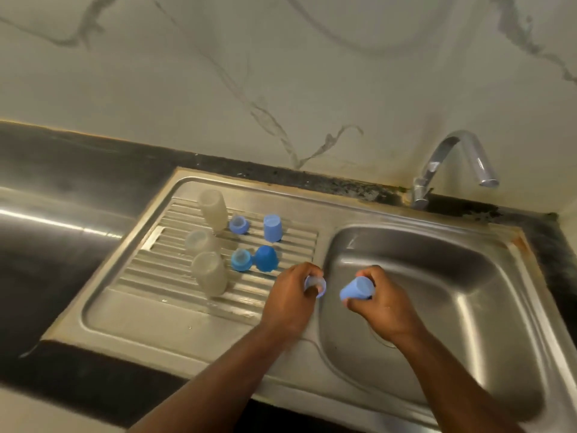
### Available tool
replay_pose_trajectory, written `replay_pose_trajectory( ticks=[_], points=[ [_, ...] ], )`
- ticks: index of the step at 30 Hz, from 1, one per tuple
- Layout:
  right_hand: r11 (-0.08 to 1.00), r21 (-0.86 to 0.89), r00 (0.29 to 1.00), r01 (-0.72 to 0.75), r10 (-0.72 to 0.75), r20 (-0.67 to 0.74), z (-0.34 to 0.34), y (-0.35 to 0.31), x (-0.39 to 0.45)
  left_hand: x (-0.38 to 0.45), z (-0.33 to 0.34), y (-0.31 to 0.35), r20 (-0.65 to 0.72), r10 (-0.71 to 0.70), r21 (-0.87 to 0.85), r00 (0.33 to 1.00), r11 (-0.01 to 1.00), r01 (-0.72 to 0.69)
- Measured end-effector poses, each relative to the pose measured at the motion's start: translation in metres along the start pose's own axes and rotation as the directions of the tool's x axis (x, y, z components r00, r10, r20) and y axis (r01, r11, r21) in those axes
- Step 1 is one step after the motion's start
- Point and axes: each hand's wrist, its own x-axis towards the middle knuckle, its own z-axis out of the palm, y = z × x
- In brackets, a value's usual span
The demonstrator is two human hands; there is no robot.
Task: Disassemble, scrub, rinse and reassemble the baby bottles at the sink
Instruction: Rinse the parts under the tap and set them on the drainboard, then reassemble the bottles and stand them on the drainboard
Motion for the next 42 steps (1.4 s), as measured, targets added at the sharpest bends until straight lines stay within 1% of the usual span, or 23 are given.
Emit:
replay_pose_trajectory(
  ticks=[2, 3, 6, 9, 13, 15, 16, 19, 21, 22, 25, 29, 31, 32, 33, 35, 36, 37, 40, 42],
  points=[
    [0.991, 0.072, 0.993, 0.116, -0.119, 0.028, 0.024, -0.023, 0.001, -0.013, -0.022, -0.008, -0.080, -0.077, -0.018, 0.994, 0.997, 0.076],
    [0.985, 0.081, 0.986, 0.153, -0.158, 0.057, 0.037, -0.032, 0.002, -0.017, -0.031, -0.013, -0.124, -0.120, -0.017, 0.985, 0.993, 0.119],
    [0.975, 0.086, 0.958, 0.207, -0.220, 0.186, 0.068, -0.065, 0.003, -0.032, -0.059, -0.028, -0.221, -0.239, -0.011, 0.946, 0.970, 0.243],
    [0.979, 0.042, 0.949, 0.199, -0.203, 0.240, 0.086, -0.087, 0.003, -0.040, -0.072, -0.033, -0.225, -0.261, 0.037, 0.939, 0.960, 0.276],
    [0.986, -0.014, 0.957, 0.167, -0.159, 0.242, 0.101, -0.095, 0.002, -0.045, -0.080, -0.037, -0.173, -0.274, 0.094, 0.946, 0.951, 0.293],
    [0.989, -0.032, 0.962, 0.144, -0.132, 0.239, 0.107, -0.095, 0.001, -0.048, -0.084, -0.039, -0.137, -0.265, 0.098, 0.955, 0.955, 0.279],
    [0.991, -0.044, 0.963, 0.127, -0.112, 0.244, 0.109, -0.096, 0.001, -0.050, -0.088, -0.041, -0.112, -0.238, 0.113, 0.965, 0.962, 0.250],
    [0.991, -0.095, 0.960, 0.089, -0.060, 0.273, 0.105, -0.103, -0.005, -0.052, -0.102, -0.043, 0.012, -0.121, 0.238, 0.993, 0.964, 0.114],
    [0.991, -0.110, 0.972, 0.081, -0.055, 0.227, 0.100, -0.109, -0.008, -0.052, -0.114, -0.036, 0.069, -0.061, 0.251, 0.996, 0.967, 0.042],
    [0.992, -0.111, 0.984, 0.067, -0.048, 0.171, 0.100, -0.115, -0.008, -0.051, -0.123, -0.034, 0.091, -0.020, 0.250, 0.996, 0.968, -0.004],
    [0.992, -0.122, 1.000, 0.022, -0.021, 0.008, 0.102, -0.136, -0.005, -0.044, -0.145, -0.024, 0.101, 0.090, 0.217, 0.991, 0.970, -0.110],
    [0.993, -0.117, 0.998, -0.012, 0.003, -0.069, 0.104, -0.168, -0.006, -0.022, -0.172, -0.019, 0.037, 0.262, 0.172, 0.964, 0.949, -0.265],
    [0.996, -0.084, 0.992, 0.011, -0.022, -0.126, 0.105, -0.182, -0.004, -0.007, -0.187, -0.017, 0.009, 0.334, 0.227, 0.943, 0.917, -0.327],
    [0.996, -0.089, 0.994, 0.001, -0.010, -0.106, 0.106, -0.186, 0.000, 0.002, -0.195, -0.016, 0.011, 0.357, 0.280, 0.934, 0.896, -0.345],
    [0.990, -0.136, 0.999, -0.030, 0.025, -0.039, 0.107, -0.191, 0.005, 0.013, -0.202, -0.018, 0.027, 0.371, 0.340, 0.928, 0.870, -0.357],
    [0.951, -0.299, 0.985, -0.075, 0.117, 0.125, 0.112, -0.193, 0.017, 0.036, -0.216, -0.023, 0.081, 0.347, 0.468, 0.934, 0.815, -0.343],
    [0.942, -0.325, 0.978, -0.085, 0.142, 0.155, 0.115, -0.195, 0.025, 0.049, -0.223, -0.027, 0.082, 0.306, 0.510, 0.949, 0.805, -0.303],
    [0.947, -0.310, 0.979, -0.086, 0.138, 0.151, 0.116, -0.199, 0.034, 0.062, -0.229, -0.031, 0.063, 0.264, 0.525, 0.962, 0.812, -0.257],
    [0.969, -0.242, 0.998, -0.044, 0.053, 0.032, 0.119, -0.210, 0.067, 0.097, -0.240, -0.046, 0.014, 0.165, 0.489, 0.986, 0.859, -0.150],
    [0.963, -0.269, 0.999, -0.029, 0.039, 0.031, 0.126, -0.215, 0.093, 0.113, -0.242, -0.054, 0.041, 0.111, 0.496, 0.993, 0.861, -0.117]
  ],
)
